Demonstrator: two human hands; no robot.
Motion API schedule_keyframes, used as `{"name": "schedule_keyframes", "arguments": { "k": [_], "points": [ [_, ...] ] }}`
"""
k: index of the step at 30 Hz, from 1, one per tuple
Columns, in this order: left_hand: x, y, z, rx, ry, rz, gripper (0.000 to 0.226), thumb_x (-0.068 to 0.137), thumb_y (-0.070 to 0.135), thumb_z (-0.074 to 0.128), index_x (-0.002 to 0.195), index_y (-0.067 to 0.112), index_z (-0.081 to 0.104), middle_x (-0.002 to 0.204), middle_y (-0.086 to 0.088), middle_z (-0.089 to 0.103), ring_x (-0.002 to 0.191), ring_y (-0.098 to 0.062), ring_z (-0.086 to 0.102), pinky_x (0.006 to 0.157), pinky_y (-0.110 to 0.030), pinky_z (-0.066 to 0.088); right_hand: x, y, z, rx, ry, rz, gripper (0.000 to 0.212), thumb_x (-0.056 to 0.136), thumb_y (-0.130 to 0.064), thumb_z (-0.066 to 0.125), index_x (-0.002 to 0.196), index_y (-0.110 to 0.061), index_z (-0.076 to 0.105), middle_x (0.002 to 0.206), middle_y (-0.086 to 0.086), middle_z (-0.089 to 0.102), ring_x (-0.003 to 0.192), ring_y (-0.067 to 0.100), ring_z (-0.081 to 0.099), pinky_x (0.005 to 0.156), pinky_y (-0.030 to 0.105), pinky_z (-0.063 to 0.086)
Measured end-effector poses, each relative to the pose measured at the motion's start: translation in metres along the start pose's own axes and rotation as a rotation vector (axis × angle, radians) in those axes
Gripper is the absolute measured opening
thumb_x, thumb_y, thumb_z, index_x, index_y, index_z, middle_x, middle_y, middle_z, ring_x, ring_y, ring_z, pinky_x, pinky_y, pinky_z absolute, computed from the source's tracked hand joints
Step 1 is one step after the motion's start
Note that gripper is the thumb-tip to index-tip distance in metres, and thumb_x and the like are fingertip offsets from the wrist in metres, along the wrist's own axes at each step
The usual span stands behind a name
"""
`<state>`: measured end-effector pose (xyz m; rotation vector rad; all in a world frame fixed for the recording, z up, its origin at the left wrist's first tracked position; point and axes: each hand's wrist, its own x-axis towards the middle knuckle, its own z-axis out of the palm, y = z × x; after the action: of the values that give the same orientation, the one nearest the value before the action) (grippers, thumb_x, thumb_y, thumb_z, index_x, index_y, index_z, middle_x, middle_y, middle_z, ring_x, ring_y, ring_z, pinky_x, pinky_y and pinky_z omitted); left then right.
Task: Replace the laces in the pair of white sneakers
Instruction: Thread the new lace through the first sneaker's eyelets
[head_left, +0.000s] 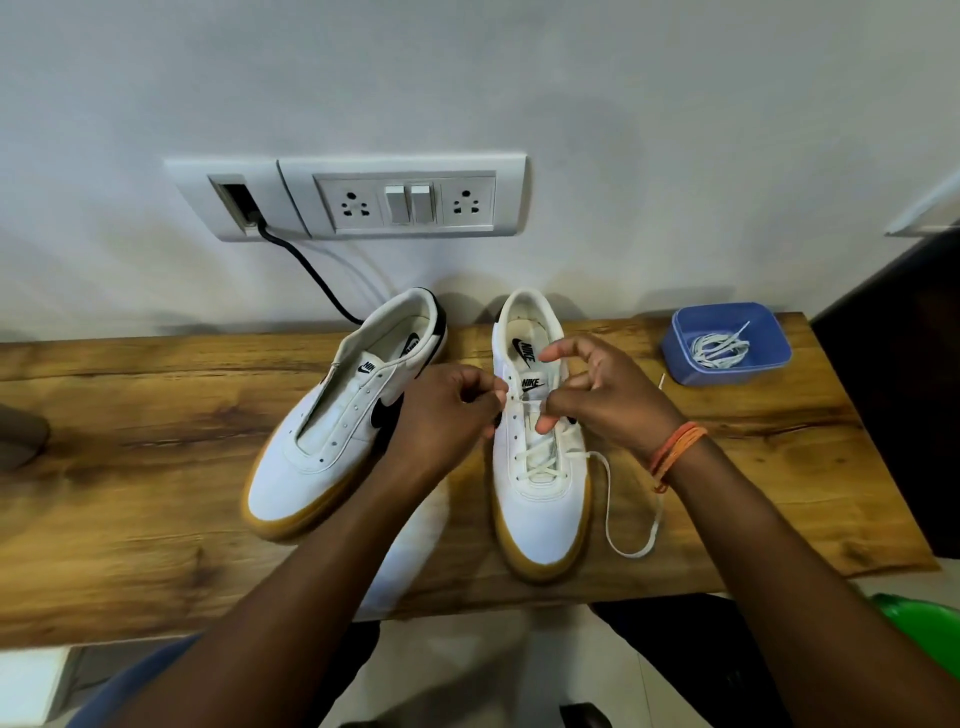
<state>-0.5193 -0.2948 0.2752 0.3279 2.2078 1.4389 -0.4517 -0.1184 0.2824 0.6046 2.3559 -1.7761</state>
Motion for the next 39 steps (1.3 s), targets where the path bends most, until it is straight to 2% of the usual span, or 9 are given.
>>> {"name": "schedule_keyframes", "arguments": {
  "k": [4, 10, 14, 18, 22, 24, 28, 33, 39],
  "points": [
    [0.002, -0.015, 0.005, 0.175, 0.015, -0.019, 0.019, 0.087, 0.013, 0.068, 0.072, 0.025, 0.069, 0.063, 0.011, 0.066, 0.056, -0.005, 0.062, 0.062, -0.027, 0.054, -0.001, 0.009, 0.001, -0.109, -0.012, 0.018, 0.018, 0.075, 0.0, 0.072, 0.088, -0.01, 0.078, 0.076, 0.002, 0.076, 0.086, 0.016, 0.072, 0.093, 0.037, 0.054],
    [0.001, -0.015, 0.007, 0.238, -0.021, -0.021, 0.015, 0.087, 0.015, 0.065, 0.078, 0.024, 0.073, 0.067, 0.013, 0.067, 0.058, -0.002, 0.06, 0.069, -0.029, 0.057, -0.003, 0.008, 0.002, -0.043, 0.073, 0.05, 0.013, 0.076, 0.003, 0.074, 0.081, -0.009, 0.077, 0.077, 0.005, 0.075, 0.077, 0.016, 0.071, 0.082, 0.029, 0.056],
    [-0.001, -0.017, 0.009, 0.238, -0.011, -0.068, 0.02, 0.085, 0.009, 0.062, 0.074, 0.023, 0.072, 0.064, 0.011, 0.066, 0.058, -0.006, 0.061, 0.069, -0.033, 0.06, -0.001, 0.014, 0.009, -0.338, 0.184, 0.008, 0.011, 0.085, -0.009, 0.065, 0.079, -0.015, 0.072, 0.082, -0.003, 0.071, 0.081, 0.013, 0.064, 0.079, 0.027, 0.049],
    [-0.006, -0.017, 0.015, 0.255, -0.03, -0.085, 0.02, 0.085, 0.009, 0.065, 0.073, 0.023, 0.071, 0.067, 0.009, 0.068, 0.061, -0.006, 0.064, 0.069, -0.027, 0.058, -0.004, 0.018, 0.022, -0.567, 0.23, -0.06, 0.009, 0.088, -0.013, 0.06, 0.083, -0.018, 0.065, 0.098, 0.006, 0.061, 0.092, 0.019, 0.056, 0.081, 0.033, 0.048],
    [-0.008, -0.017, 0.018, 0.241, -0.014, -0.111, 0.023, 0.087, 0.01, 0.066, 0.07, 0.026, 0.068, 0.074, 0.006, 0.071, 0.064, -0.009, 0.067, 0.07, -0.03, 0.06, -0.012, 0.015, 0.03, -0.722, 0.257, -0.093, 0.007, 0.089, -0.01, 0.062, 0.09, -0.017, 0.063, 0.105, 0.001, 0.039, 0.084, 0.018, 0.051, 0.063, 0.023, 0.04],
    [-0.01, -0.017, 0.019, 0.223, -0.018, -0.143, 0.023, 0.087, 0.009, 0.066, 0.071, 0.025, 0.068, 0.071, 0.003, 0.072, 0.061, -0.012, 0.069, 0.065, -0.034, 0.062, -0.015, 0.014, 0.033, -0.675, 0.273, -0.04, 0.01, 0.089, -0.006, 0.062, 0.089, -0.016, 0.062, 0.106, 0.0, 0.037, 0.085, 0.017, 0.05, 0.061, 0.021, 0.036],
    [-0.012, -0.014, 0.021, 0.16, -0.019, -0.171, 0.016, 0.086, 0.004, 0.064, 0.077, 0.017, 0.069, 0.071, -0.006, 0.072, 0.058, -0.017, 0.071, 0.059, -0.04, 0.062, -0.015, 0.018, 0.039, -0.513, 0.336, 0.036, 0.015, 0.089, -0.001, 0.062, 0.086, -0.016, 0.061, 0.11, 0.004, 0.039, 0.086, 0.013, 0.046, 0.076, 0.021, 0.037],
    [-0.011, -0.014, 0.022, 0.105, -0.007, -0.239, 0.01, 0.088, 0.004, 0.066, 0.082, 0.012, 0.072, 0.074, -0.006, 0.072, 0.061, -0.016, 0.072, 0.058, -0.038, 0.062, -0.018, 0.028, 0.052, -0.45, 0.393, 0.079, 0.017, 0.089, -0.001, 0.06, 0.085, -0.017, 0.06, 0.114, 0.009, 0.047, 0.084, 0.008, 0.038, 0.062, 0.003, 0.029],
    [-0.011, -0.013, 0.022, 0.062, -0.01, -0.263, 0.011, 0.088, 0.002, 0.063, 0.085, 0.008, 0.072, 0.077, -0.01, 0.072, 0.067, -0.021, 0.073, 0.057, -0.033, 0.062, -0.02, 0.031, 0.062, -0.469, 0.458, 0.058, 0.011, 0.089, -0.001, 0.06, 0.093, -0.01, 0.064, 0.115, 0.007, 0.043, 0.086, 0.011, 0.044, 0.072, 0.015, 0.03]
  ]
}}
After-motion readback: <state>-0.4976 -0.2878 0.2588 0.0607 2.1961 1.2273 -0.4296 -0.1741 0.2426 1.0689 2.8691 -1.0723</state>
